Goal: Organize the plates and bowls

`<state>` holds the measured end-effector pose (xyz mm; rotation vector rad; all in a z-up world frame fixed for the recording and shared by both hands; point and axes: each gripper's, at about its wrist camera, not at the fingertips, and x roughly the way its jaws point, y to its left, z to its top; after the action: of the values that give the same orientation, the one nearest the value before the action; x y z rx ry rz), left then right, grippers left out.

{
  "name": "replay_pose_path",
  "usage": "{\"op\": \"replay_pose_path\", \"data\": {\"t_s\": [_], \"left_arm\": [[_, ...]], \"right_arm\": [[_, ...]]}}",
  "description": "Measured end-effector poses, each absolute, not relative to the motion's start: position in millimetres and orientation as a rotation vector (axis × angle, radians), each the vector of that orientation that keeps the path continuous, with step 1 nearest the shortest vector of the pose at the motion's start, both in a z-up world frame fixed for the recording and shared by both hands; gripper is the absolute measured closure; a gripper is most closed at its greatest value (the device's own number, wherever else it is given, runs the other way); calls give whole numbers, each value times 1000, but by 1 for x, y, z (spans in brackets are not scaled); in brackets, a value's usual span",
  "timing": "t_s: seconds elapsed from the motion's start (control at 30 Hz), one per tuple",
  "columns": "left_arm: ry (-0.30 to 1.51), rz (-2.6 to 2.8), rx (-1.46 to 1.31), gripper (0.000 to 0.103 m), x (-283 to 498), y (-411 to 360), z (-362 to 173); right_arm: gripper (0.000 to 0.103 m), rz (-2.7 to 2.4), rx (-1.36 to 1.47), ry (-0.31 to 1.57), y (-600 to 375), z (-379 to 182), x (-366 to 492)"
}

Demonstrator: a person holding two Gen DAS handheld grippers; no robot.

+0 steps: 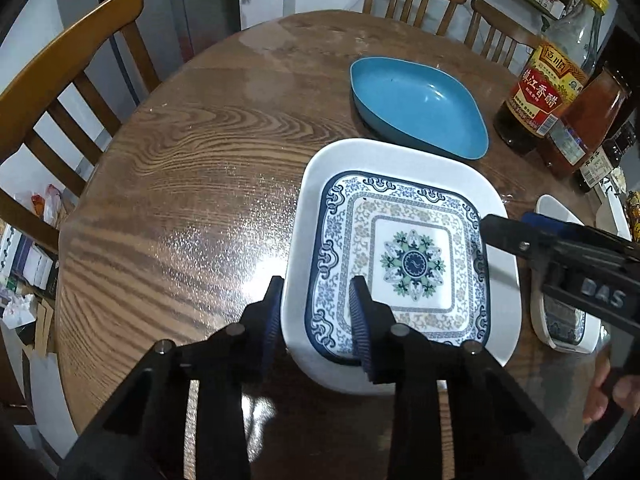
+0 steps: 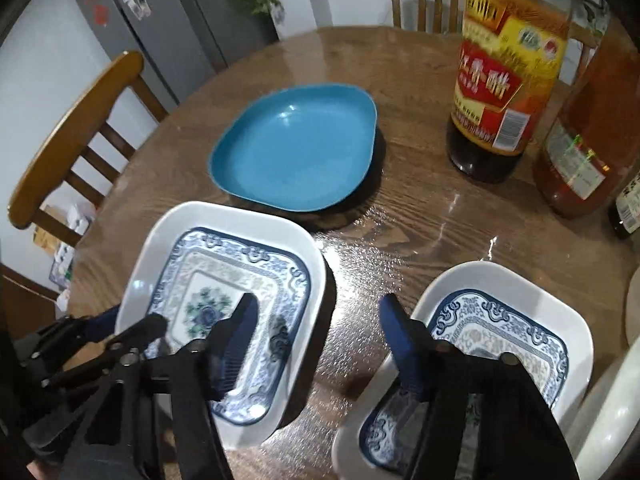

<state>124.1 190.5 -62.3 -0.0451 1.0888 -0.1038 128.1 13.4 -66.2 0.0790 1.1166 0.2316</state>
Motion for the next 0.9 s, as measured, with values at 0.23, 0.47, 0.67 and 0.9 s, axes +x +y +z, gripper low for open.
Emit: {"op": "replay_pose_path", "data": {"t_s": [0.23, 0.47, 0.67, 0.9], "left_arm": [[1077, -117, -48, 80, 126, 196, -63], [1076, -133, -62, 90, 109, 199, -57], [1007, -132, 0, 91, 49, 193, -34], [1039, -170, 39, 91, 6, 182, -43]], "right_arm": [[75, 259, -35, 1124, 34, -70, 135], [90, 270, 46, 1123, 15, -67, 121], [90, 346, 68, 1124, 8, -50, 72], [90, 380, 66, 1165, -1, -60, 15]]}}
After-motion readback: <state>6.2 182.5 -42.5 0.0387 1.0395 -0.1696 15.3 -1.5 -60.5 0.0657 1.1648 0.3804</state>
